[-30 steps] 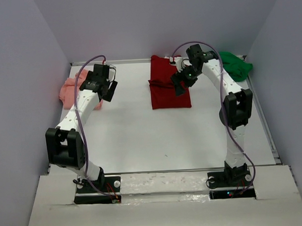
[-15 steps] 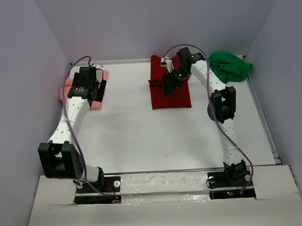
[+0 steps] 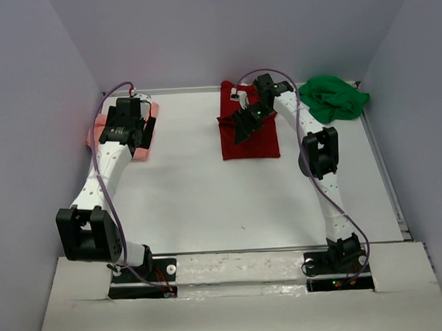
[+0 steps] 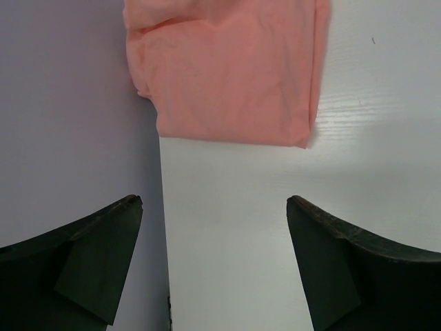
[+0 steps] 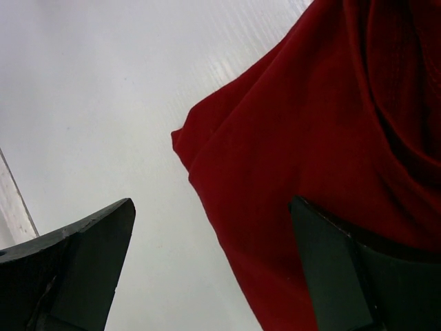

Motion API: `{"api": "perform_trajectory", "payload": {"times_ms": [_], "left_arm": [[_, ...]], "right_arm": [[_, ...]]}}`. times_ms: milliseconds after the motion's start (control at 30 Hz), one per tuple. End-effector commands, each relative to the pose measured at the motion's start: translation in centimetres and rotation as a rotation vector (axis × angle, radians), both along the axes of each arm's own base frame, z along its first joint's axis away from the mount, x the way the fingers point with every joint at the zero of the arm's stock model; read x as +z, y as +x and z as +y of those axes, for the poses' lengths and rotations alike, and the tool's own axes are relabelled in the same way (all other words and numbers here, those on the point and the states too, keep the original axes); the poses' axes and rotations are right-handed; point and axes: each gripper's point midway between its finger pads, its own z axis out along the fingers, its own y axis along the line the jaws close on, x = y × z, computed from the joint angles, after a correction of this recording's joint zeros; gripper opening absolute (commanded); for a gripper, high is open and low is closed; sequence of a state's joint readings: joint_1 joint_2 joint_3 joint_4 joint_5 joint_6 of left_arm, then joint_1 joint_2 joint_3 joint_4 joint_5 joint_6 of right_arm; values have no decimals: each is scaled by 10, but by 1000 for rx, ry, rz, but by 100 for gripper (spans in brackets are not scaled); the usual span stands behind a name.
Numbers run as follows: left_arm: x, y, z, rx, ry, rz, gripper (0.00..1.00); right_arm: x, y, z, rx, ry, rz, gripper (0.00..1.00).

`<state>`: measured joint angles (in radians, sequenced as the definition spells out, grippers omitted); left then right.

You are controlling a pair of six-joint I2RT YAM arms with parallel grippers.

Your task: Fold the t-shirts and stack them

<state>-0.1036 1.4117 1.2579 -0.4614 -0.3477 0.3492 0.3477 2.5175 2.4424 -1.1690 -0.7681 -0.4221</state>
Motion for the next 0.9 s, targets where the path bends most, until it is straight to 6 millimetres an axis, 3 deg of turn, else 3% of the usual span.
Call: {"api": "perform_trajectory", "payload": {"times_ms": [0, 167, 333, 367, 400, 533, 600, 733, 767, 800, 867], "left_arm": [[0, 2, 2, 10, 0, -6, 99], [-3, 3, 4, 17, 6, 1, 99], [-3, 5, 4, 18, 6, 7, 99], [-3, 5, 3, 18, 3, 7, 99], [-3, 6, 3, 18, 3, 7, 99], [-6, 8, 2, 13, -2, 11, 99], [-7, 8, 1, 10, -5, 16, 99], [-7, 11, -2, 3, -19, 14, 99], [-7, 12, -2, 1, -21, 14, 99], [-7, 12, -3, -1, -23, 14, 99], [-7, 12, -4, -6, -27, 16, 99]], "right_arm": [[3, 13, 10, 9, 38, -49, 100], [-7, 24, 9, -2, 13, -88, 100], [-8, 61, -6, -124, -91, -254, 100], [0, 83, -10, -171, -111, -357, 100], [16, 90, -13, -195, -116, -413, 100], [40, 123, -28, -283, -189, -565, 100], [43, 133, -40, -321, -249, -615, 100], [52, 138, -50, -353, -282, -681, 100], [70, 141, -49, -369, -257, -724, 100], [63, 138, -51, -365, -264, -715, 100], [72, 139, -52, -375, -261, -736, 100]]}}
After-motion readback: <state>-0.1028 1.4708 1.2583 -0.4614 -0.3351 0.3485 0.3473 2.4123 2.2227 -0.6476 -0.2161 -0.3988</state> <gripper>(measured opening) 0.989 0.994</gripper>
